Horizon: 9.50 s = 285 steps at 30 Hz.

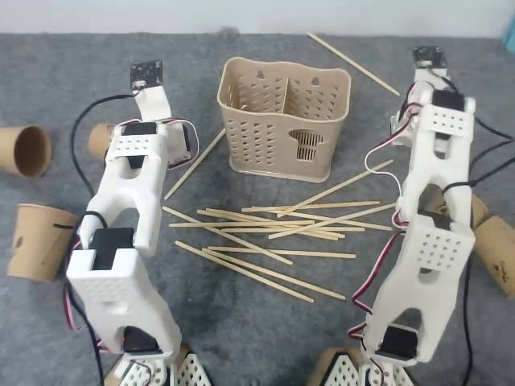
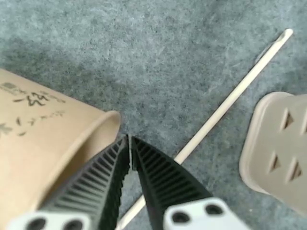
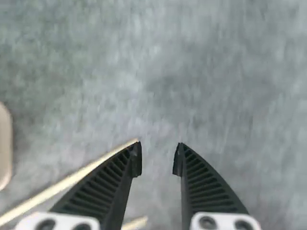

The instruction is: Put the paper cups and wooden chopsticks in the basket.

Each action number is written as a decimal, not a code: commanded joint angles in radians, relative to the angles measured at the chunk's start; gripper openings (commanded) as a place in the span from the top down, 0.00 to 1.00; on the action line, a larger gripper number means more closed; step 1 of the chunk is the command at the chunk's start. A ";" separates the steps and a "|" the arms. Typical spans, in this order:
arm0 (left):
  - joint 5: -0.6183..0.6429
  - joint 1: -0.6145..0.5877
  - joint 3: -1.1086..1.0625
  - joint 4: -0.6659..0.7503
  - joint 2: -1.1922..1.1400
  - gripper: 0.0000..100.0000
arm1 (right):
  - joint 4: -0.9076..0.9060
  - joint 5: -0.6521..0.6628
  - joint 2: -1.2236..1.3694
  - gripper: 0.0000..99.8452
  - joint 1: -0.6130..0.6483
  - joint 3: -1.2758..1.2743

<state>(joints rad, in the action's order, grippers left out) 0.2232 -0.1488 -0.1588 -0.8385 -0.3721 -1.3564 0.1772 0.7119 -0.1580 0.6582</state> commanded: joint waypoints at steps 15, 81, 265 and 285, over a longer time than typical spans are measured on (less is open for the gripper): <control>-0.002 0.002 0.025 0.018 0.011 0.98 | -0.081 -0.508 -0.015 0.75 0.050 0.011; -0.002 0.002 0.024 0.017 0.012 0.98 | -0.166 -0.486 -0.090 0.99 -0.203 0.419; -0.002 -0.005 0.021 0.017 0.017 0.98 | 1.834 -0.819 -0.503 0.99 0.041 -1.043; -0.002 -0.003 0.022 0.018 0.015 0.98 | 1.813 -0.769 -0.935 0.99 -0.039 -1.461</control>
<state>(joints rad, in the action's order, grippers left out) 0.2232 -0.1488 -0.1588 -0.8385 -0.3721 0.4680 -0.6145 -0.0506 -0.1734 -0.7457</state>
